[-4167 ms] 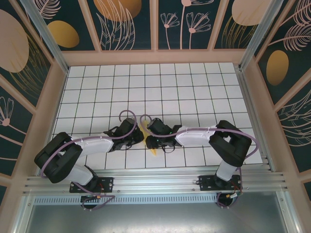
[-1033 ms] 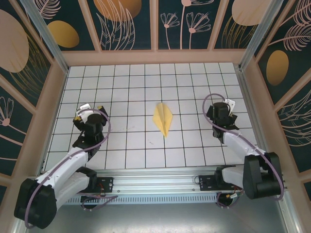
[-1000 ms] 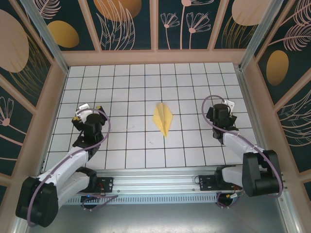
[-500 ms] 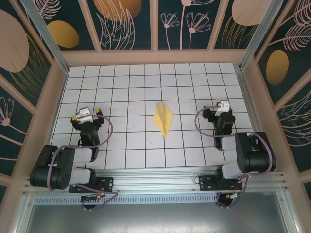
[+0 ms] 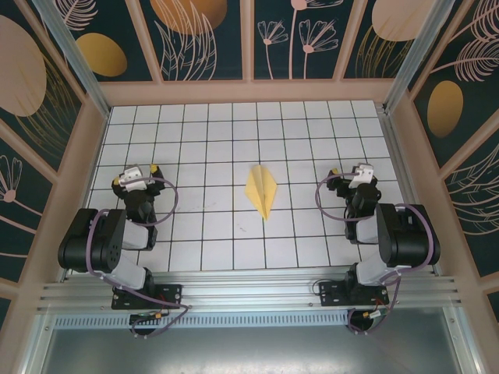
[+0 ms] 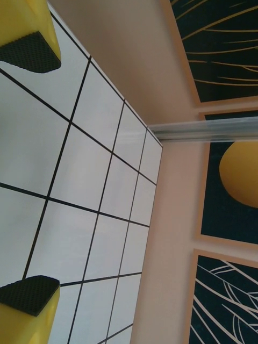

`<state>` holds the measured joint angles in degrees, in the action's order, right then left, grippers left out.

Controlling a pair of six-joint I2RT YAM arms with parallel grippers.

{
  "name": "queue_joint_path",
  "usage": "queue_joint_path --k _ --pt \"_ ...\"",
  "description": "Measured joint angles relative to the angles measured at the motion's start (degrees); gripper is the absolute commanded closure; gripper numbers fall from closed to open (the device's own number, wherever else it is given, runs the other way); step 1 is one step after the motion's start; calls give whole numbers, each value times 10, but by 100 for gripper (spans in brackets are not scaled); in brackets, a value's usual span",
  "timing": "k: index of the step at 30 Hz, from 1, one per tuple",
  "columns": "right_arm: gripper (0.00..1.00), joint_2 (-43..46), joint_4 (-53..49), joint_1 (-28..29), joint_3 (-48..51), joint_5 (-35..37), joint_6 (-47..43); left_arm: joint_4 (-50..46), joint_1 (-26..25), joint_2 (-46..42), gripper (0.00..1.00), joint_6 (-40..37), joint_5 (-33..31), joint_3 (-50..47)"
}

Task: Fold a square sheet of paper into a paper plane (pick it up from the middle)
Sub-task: Reset both arms

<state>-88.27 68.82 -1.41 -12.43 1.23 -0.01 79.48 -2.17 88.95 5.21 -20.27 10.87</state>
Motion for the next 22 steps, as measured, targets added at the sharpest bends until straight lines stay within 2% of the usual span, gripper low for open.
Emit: queue_joint_path --k 22 --pt "1 0 0 0 0 0 2 -1 0 0 2 0 19 0"
